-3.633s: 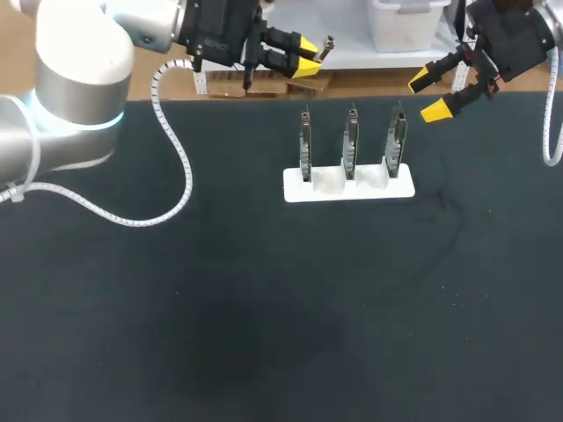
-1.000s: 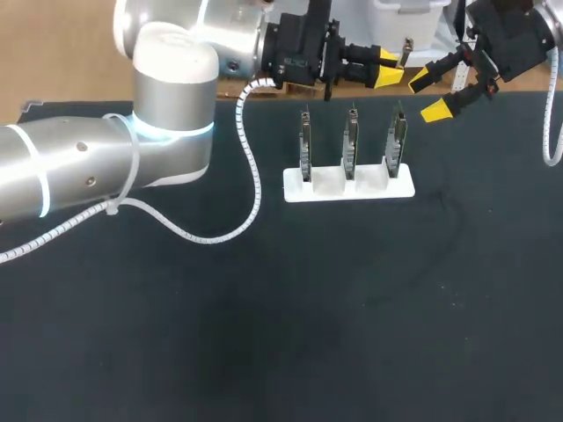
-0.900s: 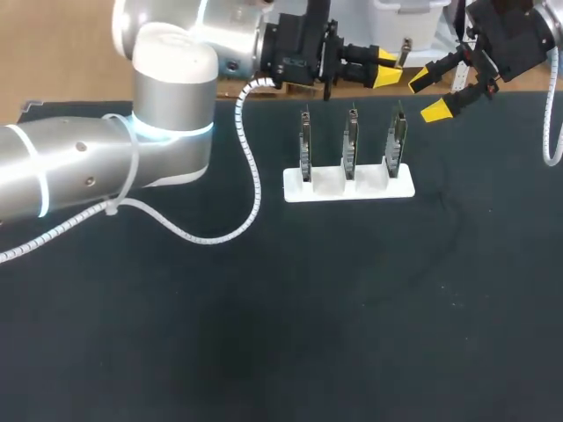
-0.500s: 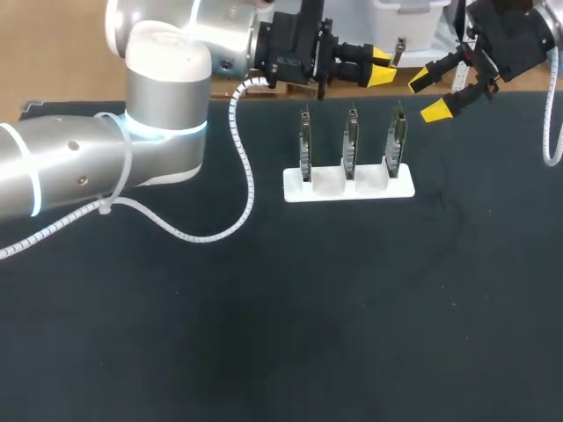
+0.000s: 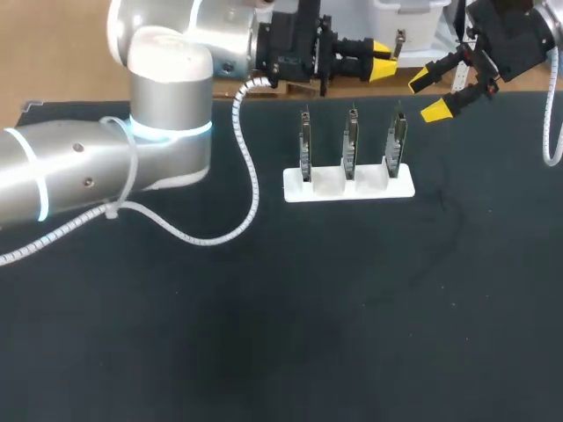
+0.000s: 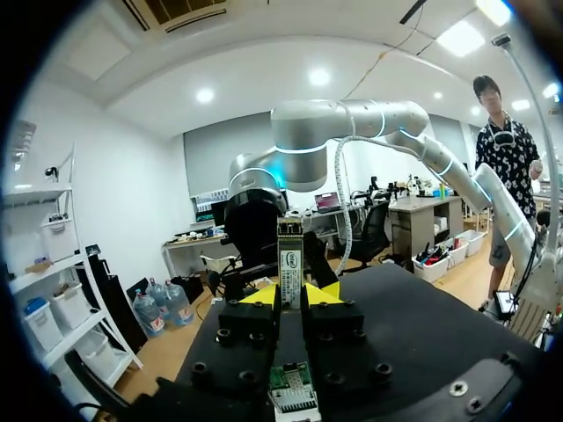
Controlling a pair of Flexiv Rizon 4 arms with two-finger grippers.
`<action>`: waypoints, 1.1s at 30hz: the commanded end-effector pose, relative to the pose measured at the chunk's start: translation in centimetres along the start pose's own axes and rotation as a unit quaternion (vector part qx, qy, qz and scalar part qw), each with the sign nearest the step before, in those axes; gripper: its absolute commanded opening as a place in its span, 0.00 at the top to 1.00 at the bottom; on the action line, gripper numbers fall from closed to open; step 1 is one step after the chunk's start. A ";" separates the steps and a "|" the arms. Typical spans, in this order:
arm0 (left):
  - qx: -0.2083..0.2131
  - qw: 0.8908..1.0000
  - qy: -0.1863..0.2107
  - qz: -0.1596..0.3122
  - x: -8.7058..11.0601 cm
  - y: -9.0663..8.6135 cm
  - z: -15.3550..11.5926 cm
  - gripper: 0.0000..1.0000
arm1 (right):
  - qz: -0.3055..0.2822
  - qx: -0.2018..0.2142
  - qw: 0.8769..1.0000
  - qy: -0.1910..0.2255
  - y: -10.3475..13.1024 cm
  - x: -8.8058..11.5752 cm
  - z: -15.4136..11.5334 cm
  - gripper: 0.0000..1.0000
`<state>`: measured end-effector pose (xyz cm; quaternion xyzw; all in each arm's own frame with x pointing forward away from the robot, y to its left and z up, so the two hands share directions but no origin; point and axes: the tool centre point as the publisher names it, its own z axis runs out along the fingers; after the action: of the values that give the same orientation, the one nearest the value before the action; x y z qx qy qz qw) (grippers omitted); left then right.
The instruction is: Pick up the optical module with the left hand, and insert it into the network port with the right hand.
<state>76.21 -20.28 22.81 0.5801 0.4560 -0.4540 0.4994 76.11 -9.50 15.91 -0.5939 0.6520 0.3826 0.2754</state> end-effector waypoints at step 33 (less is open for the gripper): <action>-0.019 0.997 0.000 -0.081 1.2 -0.7 2.1 1.00 | 0.000 0.002 1.000 0.000 0.1 0.0 0.0 0.00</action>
<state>74.94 -21.86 21.41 0.5289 0.5103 -0.4809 0.4781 76.11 -9.50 15.92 -0.5938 0.6520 0.3826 0.2754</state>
